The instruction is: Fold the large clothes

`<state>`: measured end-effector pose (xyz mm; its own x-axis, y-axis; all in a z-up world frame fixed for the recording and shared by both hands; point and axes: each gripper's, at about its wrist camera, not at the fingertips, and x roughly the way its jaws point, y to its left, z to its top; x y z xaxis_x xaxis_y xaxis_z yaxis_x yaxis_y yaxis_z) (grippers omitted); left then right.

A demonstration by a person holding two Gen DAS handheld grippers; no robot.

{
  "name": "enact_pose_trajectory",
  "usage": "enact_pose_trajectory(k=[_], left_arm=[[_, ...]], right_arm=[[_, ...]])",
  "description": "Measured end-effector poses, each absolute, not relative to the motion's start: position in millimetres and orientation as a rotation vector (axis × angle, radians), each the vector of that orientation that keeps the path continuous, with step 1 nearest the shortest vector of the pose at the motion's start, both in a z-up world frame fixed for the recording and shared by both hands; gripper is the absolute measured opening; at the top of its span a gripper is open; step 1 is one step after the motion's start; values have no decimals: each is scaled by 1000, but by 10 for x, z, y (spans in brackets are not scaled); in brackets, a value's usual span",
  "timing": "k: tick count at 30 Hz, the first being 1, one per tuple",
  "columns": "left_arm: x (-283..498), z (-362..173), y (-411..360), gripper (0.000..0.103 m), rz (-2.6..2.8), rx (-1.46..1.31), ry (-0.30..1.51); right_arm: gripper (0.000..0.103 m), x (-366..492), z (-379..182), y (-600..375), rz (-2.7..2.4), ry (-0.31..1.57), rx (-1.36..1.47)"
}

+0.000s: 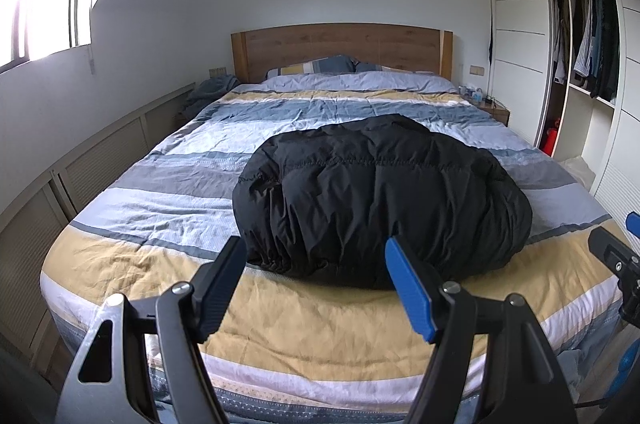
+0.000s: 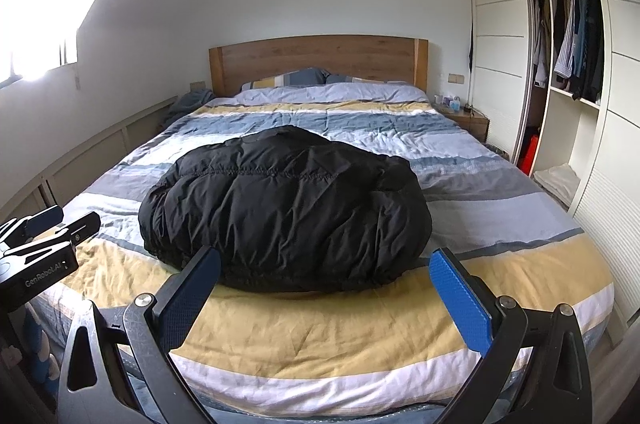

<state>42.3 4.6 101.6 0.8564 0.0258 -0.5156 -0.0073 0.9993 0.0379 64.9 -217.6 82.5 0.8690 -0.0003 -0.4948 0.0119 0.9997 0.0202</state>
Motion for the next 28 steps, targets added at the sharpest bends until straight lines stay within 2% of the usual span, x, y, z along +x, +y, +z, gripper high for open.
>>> enact_pose_trajectory(k=[28], left_arm=[[498,938,86,71,4,37,544]], right_arm=[[103,747,708,-2238,-22,550,26]])
